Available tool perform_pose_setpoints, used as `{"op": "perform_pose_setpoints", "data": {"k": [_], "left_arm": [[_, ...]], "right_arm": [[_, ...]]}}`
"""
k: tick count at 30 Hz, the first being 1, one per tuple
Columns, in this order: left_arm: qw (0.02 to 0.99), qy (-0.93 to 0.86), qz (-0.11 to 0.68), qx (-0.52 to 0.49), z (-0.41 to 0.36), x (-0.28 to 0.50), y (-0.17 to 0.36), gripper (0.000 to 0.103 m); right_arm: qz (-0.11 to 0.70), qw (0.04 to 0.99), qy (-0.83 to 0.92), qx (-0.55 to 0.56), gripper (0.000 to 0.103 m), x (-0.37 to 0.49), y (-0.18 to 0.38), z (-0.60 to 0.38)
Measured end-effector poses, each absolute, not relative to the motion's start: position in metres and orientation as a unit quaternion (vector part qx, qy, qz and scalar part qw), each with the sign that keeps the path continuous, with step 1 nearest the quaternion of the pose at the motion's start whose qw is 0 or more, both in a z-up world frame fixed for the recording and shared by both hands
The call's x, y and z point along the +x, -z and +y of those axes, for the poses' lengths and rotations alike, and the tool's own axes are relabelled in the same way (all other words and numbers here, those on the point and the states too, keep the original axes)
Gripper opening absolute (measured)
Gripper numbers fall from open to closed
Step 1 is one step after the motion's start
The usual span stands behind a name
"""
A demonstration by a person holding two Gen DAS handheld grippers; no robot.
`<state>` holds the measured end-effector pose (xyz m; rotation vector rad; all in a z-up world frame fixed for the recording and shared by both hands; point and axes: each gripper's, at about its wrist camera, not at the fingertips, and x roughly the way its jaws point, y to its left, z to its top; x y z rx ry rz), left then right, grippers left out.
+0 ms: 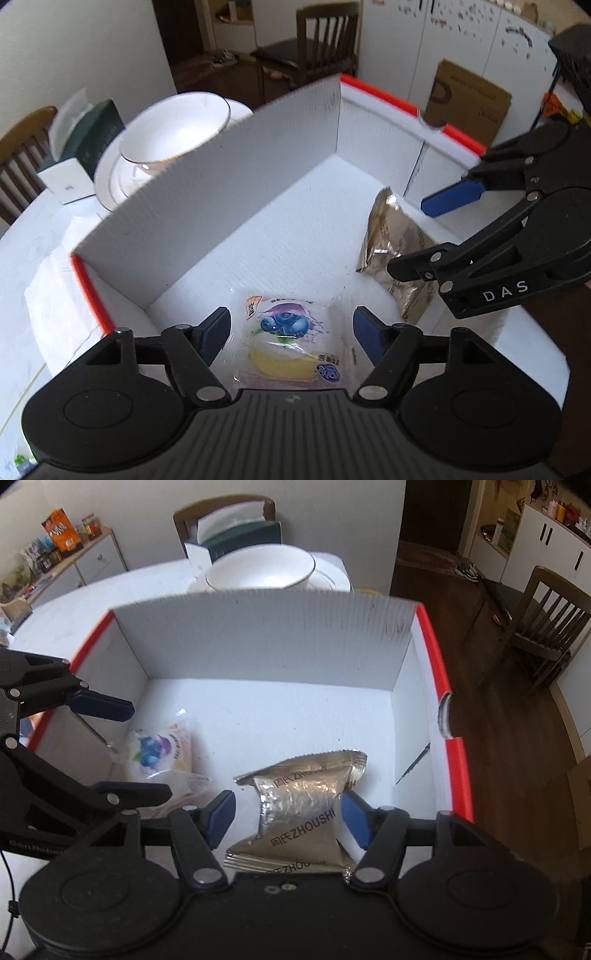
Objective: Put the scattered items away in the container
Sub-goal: 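Carry both items over the red box and open both tools to drop them, then withdraw both tools from the box back toward the table items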
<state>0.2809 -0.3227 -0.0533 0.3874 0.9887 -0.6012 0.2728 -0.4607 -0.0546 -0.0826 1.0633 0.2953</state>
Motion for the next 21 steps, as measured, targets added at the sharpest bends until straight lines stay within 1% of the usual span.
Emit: {"op": "perform_pose_setpoints", "data": {"k": [7,9,16,21], "left_arm": [[0.847,0.287,0.424,0.143,-0.31,0.259,0.022,0.073],[0.854,0.285,0.413,0.136,-0.308,0.253,0.017,0.073],[0.876,0.271,0.384,0.106,-0.29,0.232,-0.002,0.073],[0.892,0.249,0.367,0.093,-0.267,0.216,-0.012,0.073]], "right_arm": [[0.474,0.866,-0.158,-0.011,0.065,0.256,0.028,-0.467],[0.465,0.87,-0.162,-0.008,0.067,0.252,0.021,-0.467],[0.439,0.882,-0.173,0.003,0.069,0.233,0.002,-0.461],[0.414,0.891,-0.186,0.01,0.079,0.216,-0.008,-0.45]]}}
